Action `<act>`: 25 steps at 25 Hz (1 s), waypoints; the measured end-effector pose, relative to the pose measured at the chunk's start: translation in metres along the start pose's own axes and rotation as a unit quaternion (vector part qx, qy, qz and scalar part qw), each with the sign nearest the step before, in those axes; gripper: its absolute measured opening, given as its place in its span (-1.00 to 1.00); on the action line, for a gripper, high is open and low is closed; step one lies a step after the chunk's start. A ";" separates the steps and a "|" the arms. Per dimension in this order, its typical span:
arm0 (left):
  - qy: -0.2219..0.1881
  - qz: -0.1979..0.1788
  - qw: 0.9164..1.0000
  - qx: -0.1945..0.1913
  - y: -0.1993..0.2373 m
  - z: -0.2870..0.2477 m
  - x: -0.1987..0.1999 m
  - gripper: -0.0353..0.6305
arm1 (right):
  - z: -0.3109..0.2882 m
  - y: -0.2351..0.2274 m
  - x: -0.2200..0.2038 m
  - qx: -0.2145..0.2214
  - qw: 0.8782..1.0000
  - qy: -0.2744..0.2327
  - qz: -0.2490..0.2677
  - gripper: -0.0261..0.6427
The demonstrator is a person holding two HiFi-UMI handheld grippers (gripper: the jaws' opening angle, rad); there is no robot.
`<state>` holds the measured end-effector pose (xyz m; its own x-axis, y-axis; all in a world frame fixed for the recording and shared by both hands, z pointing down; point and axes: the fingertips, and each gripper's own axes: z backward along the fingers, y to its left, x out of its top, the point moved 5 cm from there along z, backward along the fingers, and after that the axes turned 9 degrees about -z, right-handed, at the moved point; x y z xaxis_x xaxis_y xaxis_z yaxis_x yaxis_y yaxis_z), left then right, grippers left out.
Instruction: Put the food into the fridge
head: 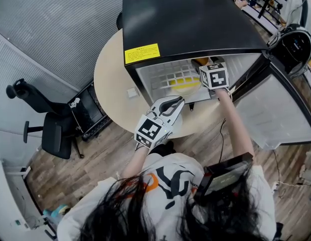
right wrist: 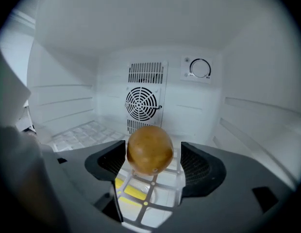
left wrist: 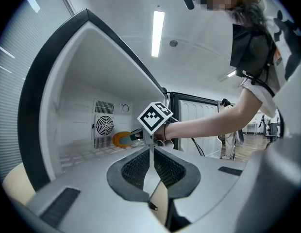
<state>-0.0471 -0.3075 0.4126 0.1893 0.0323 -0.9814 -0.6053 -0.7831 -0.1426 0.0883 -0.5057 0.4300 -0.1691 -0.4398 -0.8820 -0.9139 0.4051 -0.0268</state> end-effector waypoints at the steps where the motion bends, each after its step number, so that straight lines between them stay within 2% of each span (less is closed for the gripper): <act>1: 0.000 0.000 1.000 0.002 -0.001 0.001 0.001 -0.82 | 0.006 0.000 0.002 0.002 1.000 -0.007 -0.006 0.11; 6: 0.004 -0.002 1.000 0.008 -0.008 0.003 0.001 -0.82 | 0.047 0.002 0.003 0.018 0.997 -0.060 -0.051 0.11; 12: 0.010 -0.001 1.000 0.016 -0.020 0.005 -0.001 -0.82 | 0.104 0.011 -0.020 0.050 0.984 -0.112 -0.132 0.11; 21: 0.008 0.003 0.999 0.030 -0.045 0.006 0.005 -0.82 | 0.174 0.044 -0.065 0.059 0.978 -0.131 -0.154 0.10; 25: 0.012 0.006 0.999 0.038 -0.065 0.009 0.005 -0.82 | 0.199 0.054 -0.088 0.076 0.969 -0.133 -0.192 0.05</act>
<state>-0.0137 -0.2514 0.4155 0.1998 0.0069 -0.9798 -0.6646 -0.7338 -0.1407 0.1273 -0.2859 0.4128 0.2914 -0.3680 -0.8830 -0.8224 0.3752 -0.4277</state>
